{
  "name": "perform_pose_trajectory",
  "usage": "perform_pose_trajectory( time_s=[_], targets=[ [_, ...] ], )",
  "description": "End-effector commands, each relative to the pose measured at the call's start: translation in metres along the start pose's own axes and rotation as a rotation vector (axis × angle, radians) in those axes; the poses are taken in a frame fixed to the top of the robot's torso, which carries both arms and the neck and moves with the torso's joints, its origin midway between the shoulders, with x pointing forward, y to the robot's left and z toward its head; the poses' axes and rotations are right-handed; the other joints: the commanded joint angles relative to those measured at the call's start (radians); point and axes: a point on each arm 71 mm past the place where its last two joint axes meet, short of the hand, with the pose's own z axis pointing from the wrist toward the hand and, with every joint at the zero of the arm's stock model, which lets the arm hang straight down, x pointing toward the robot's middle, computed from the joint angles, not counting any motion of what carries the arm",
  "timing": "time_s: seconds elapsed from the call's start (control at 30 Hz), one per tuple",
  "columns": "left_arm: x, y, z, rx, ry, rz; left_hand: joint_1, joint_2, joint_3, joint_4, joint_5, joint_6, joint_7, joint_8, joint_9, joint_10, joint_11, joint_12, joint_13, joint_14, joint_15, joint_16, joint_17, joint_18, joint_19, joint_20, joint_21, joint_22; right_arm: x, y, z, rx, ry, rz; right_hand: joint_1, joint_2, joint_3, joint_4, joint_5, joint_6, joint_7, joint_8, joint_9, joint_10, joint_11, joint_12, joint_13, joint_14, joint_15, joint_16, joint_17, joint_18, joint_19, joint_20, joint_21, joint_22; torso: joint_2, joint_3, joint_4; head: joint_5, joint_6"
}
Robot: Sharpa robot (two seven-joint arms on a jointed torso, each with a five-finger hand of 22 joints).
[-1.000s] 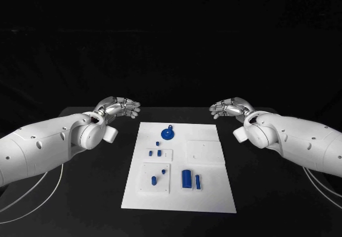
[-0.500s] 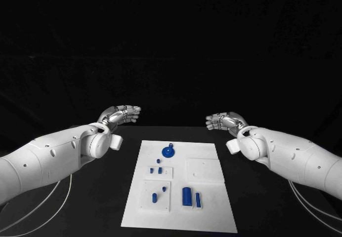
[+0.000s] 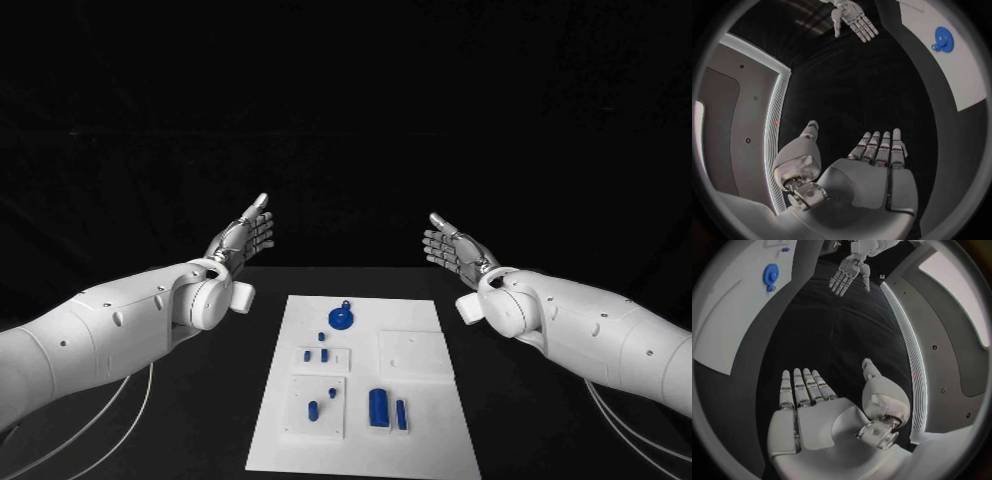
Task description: Assemble the parts on the task board
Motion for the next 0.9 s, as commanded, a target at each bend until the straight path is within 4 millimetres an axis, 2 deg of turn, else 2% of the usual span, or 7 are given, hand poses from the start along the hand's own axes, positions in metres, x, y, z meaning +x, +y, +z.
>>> perform_pose_trajectory(
  time_s=[0.03, 0.23, 0.5, 0.67, 0.9],
  targets=[
    [0.011, 0.003, -0.007, 0.025, -0.044, -0.012, -0.269, 0.05, -0.128, 0.027, -0.016, -0.14, -0.022, -0.097, -0.103, -0.208, -0.027, -0.02, -0.036, -0.148, -0.046, -0.099, -0.103, -0.008, -0.104, -0.033, -0.096, -0.863, 0.006, 0.002, -0.005, -0.036, -0.051, 0.027, -0.256, 0.013, -0.126, 0.081, -0.066, -0.213, -0.053, -0.047, -0.156, -0.276, -0.047, -0.021, -0.051, -0.238, -0.043, -0.053, -0.162, -0.061, -0.178, -0.067, -0.029, -0.279, -0.011, 0.0104, -0.0053, 0.0, -0.003],
    [0.039, 0.014, -0.031, 0.033, -0.091, -0.054, -0.269, 0.05, -0.128, 0.027, -0.016, -0.14, -0.022, -0.097, -0.103, -0.208, -0.027, -0.02, -0.036, -0.148, -0.046, -0.099, -0.103, -0.008, -0.104, -0.033, -0.096, -0.863, 0.029, 0.003, -0.023, -0.073, -0.103, 0.083, -0.256, 0.013, -0.126, 0.081, -0.066, -0.213, -0.053, -0.047, -0.156, -0.276, -0.047, -0.021, -0.051, -0.238, -0.043, -0.053, -0.162, -0.061, -0.178, -0.067, -0.029, -0.279, -0.011, 0.0104, -0.0053, 0.0, -0.003],
    [0.076, 0.02, -0.073, 0.033, -0.163, -0.101, -0.269, 0.05, -0.128, 0.027, -0.016, -0.14, -0.022, -0.097, -0.103, -0.208, -0.027, -0.02, -0.036, -0.148, -0.046, -0.099, -0.103, -0.008, -0.104, -0.033, -0.096, -0.863, 0.064, 0.008, -0.062, -0.099, -0.19, 0.159, -0.256, 0.013, -0.126, 0.081, -0.066, -0.213, -0.053, -0.047, -0.156, -0.276, -0.047, -0.021, -0.051, -0.238, -0.043, -0.053, -0.162, -0.061, -0.178, -0.067, -0.029, -0.279, -0.011, 0.0104, -0.0053, 0.0, -0.003],
    [0.086, 0.02, -0.088, 0.03, -0.186, -0.112, -0.269, 0.05, -0.128, 0.027, -0.016, -0.14, -0.022, -0.097, -0.103, -0.208, -0.027, -0.02, -0.036, -0.148, -0.046, -0.099, -0.103, -0.008, -0.104, -0.033, -0.096, -0.863, 0.078, 0.011, -0.081, -0.098, -0.226, 0.183, -0.256, 0.013, -0.126, 0.081, -0.066, -0.213, -0.053, -0.047, -0.156, -0.276, -0.047, -0.021, -0.051, -0.238, -0.043, -0.053, -0.162, -0.061, -0.178, -0.067, -0.029, -0.279, -0.011, 0.0104, -0.0053, 0.0, -0.003],
    [0.089, 0.02, -0.091, 0.03, -0.191, -0.114, -0.269, 0.05, -0.128, 0.027, -0.016, -0.14, -0.022, -0.097, -0.103, -0.208, -0.027, -0.02, -0.036, -0.148, -0.046, -0.099, -0.103, -0.008, -0.104, -0.033, -0.096, -0.863, 0.085, 0.013, -0.091, -0.095, -0.244, 0.193, -0.256, 0.013, -0.126, 0.081, -0.066, -0.213, -0.053, -0.047, -0.156, -0.276, -0.047, -0.021, -0.051, -0.238, -0.043, -0.053, -0.162, -0.061, -0.178, -0.067, -0.029, -0.279, -0.011, 0.0104, -0.0053, 0.0, -0.003]
  ],
)
